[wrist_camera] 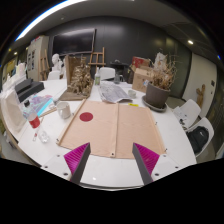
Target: Pour water
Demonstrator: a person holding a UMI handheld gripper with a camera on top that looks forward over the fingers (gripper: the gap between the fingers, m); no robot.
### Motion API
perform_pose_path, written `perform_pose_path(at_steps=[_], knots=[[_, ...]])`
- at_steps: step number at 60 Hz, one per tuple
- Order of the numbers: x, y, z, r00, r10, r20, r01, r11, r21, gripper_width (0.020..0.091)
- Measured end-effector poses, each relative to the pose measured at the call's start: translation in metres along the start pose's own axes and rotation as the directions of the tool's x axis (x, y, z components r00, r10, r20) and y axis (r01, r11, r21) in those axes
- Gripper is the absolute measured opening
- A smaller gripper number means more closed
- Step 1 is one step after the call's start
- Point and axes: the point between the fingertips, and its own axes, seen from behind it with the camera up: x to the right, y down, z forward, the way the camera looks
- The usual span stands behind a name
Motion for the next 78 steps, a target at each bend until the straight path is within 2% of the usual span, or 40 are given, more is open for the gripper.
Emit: perform_pose_path(at_steps=[8, 21, 35, 45, 54, 58, 61, 63, 65, 66, 71, 78], knots=[[-0.027, -0.001, 0.002, 1.0, -0.006, 0.015, 0.006, 1.0, 0.004, 0.0858], [-0.148, 0.01, 0.01, 0.999, 0.0, 0.032, 0.001, 1.0, -0.016, 0.0858], [-0.284, 0.028, 0.033, 0.993, 0.022, 0.119, -0.02, 1.0, -0.018, 0.0858], [-0.354, 0.021, 0.074, 0.985, 0.017, 0.174, -0.027, 0.998, 0.052, 0.0856], [-0.372, 0.002, 0.121, 0.991, 0.003, 0.132, -0.022, 0.989, 0.144, 0.0848], [-0.379, -0.007, 0.137, 0.991, 0.021, 0.132, -0.043, 0.985, 0.17, 0.0804], [-0.382, -0.014, 0.146, 0.991, 0.029, 0.131, -0.054, 0.98, 0.19, 0.0739], [-0.383, -0.019, 0.149, 0.992, 0.031, 0.126, -0.056, 0.977, 0.205, 0.0654], [-0.382, -0.023, 0.152, 0.992, 0.035, 0.119, -0.061, 0.974, 0.219, 0.0532], [-0.382, -0.026, 0.156, 0.993, 0.039, 0.113, -0.064, 0.972, 0.228, 0.0499], [-0.383, -0.027, 0.155, 0.992, 0.035, 0.118, -0.063, 0.968, 0.241, 0.0465], [-0.388, -0.027, 0.155, 0.991, 0.019, 0.13, -0.049, 0.971, 0.233, 0.0323]])
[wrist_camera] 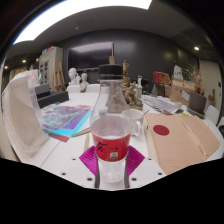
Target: Pour water
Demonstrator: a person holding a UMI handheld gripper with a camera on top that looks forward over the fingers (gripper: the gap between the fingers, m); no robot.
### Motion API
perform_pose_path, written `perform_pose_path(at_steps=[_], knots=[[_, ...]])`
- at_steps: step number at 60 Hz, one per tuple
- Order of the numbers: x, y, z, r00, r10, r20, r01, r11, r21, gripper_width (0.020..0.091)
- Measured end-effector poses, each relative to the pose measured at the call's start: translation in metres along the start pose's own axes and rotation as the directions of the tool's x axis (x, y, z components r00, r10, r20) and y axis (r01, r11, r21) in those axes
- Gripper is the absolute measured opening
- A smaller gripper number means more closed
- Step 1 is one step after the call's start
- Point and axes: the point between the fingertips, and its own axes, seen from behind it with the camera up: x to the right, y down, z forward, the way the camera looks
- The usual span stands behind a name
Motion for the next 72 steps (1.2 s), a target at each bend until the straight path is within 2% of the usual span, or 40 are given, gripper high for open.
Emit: perform_pose_path(at_steps=[3, 14, 27, 38, 46, 53, 59, 68, 72], knots=[[-0.003, 0.001, 0.0, 1.0, -0.001, -0.001, 0.001, 1.0, -0.005, 0.0281], [0.015, -0.019, -0.011, 0.997, -0.028, -0.067, 0.027, 1.0, -0.011, 0.0281], [0.112, -0.076, -0.026, 0.96, -0.105, -0.258, 0.102, 0.994, -0.025, 0.0283], [0.23, -0.123, -0.022, 0.847, -0.312, -0.432, 0.299, 0.949, -0.1, 0.0282], [0.284, -0.164, -0.001, 0.677, -0.538, -0.502, 0.521, 0.832, -0.189, 0.0283], [0.296, -0.197, 0.03, 0.463, -0.735, -0.495, 0.717, 0.639, -0.278, 0.0283], [0.289, -0.211, 0.063, 0.226, -0.868, -0.443, 0.847, 0.399, -0.35, 0.0283], [0.271, -0.211, 0.106, -0.09, -0.933, -0.348, 0.916, 0.06, -0.398, 0.028], [0.261, -0.208, 0.122, -0.186, -0.928, -0.323, 0.917, -0.046, -0.396, 0.028]])
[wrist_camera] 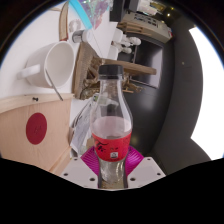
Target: Pour water
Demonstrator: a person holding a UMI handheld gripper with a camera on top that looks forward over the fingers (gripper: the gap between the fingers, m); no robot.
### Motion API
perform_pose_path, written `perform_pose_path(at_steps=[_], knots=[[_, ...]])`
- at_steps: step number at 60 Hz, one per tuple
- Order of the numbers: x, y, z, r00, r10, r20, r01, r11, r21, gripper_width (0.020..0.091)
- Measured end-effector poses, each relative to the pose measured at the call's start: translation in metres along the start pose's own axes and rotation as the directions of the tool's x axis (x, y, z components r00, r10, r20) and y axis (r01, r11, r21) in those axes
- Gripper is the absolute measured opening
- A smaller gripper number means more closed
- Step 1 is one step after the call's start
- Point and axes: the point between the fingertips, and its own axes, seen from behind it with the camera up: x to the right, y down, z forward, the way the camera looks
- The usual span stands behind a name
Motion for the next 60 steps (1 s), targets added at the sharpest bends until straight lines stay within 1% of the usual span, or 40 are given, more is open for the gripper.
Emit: perform_pose_path(at_steps=[8, 13, 20, 27, 29, 33, 36, 37, 39, 42, 44, 45, 48, 54, 57, 60], knots=[[-0.004, -0.016, 0.014, 0.976, -0.216, -0.041, 0.217, 0.976, 0.035, 0.028], [-0.006, -0.02, 0.021, 0.948, -0.313, -0.055, 0.315, 0.949, 0.033, 0.0279], [-0.005, -0.025, 0.024, 0.939, -0.338, -0.057, 0.34, 0.939, 0.046, 0.0278], [-0.005, -0.027, 0.023, 0.957, -0.288, -0.034, 0.289, 0.956, 0.053, 0.0282], [-0.008, -0.026, 0.021, 0.97, -0.241, -0.006, 0.241, 0.969, 0.057, 0.0279], [-0.01, -0.021, 0.018, 0.995, -0.089, 0.055, 0.087, 0.995, 0.039, 0.028], [-0.013, -0.017, 0.014, 0.99, 0.086, 0.116, -0.087, 0.996, 0.008, 0.0281], [-0.012, -0.017, 0.01, 0.982, 0.143, 0.124, -0.144, 0.99, -0.003, 0.0282], [-0.013, -0.014, 0.007, 0.942, 0.289, 0.172, -0.289, 0.957, -0.028, 0.0282], [-0.011, -0.016, -0.001, 0.828, 0.515, 0.223, -0.513, 0.855, -0.072, 0.0282], [-0.006, -0.017, -0.005, 0.732, 0.637, 0.241, -0.635, 0.767, -0.099, 0.0283], [-0.004, -0.02, -0.009, 0.687, 0.688, 0.235, -0.683, 0.721, -0.115, 0.0283], [-0.001, -0.021, -0.009, 0.537, 0.8, 0.267, -0.799, 0.584, -0.143, 0.0282], [-0.005, -0.022, -0.016, 0.249, 0.925, 0.287, -0.918, 0.32, -0.234, 0.0282], [-0.015, -0.022, -0.011, 0.107, 0.951, 0.292, -0.938, 0.194, -0.288, 0.0282], [-0.025, -0.025, -0.011, -0.012, 0.953, 0.304, -0.941, 0.092, -0.327, 0.0283]])
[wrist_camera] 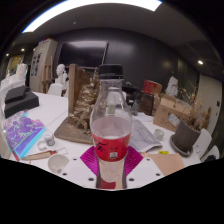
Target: Pour water
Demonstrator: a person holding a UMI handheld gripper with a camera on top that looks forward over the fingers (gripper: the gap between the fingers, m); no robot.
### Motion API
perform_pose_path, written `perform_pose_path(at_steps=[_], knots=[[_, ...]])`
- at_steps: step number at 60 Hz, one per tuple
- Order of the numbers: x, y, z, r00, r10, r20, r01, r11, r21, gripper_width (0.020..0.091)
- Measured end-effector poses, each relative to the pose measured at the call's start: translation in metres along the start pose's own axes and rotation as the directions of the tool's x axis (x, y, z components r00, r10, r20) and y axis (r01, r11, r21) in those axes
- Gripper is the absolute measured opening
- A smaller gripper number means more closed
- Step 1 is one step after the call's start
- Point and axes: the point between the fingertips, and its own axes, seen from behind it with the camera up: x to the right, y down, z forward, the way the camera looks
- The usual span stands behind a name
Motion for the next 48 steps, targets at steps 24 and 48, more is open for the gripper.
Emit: perform_pose_path(at_steps=[24, 48], knots=[[-0.019, 0.081, 0.046, 0.973, 0.188, 0.135, -0.187, 0.982, -0.021, 0.0288], [-0.016, 0.101, 0.038, 0.97, 0.207, 0.128, -0.206, 0.978, -0.021, 0.062]])
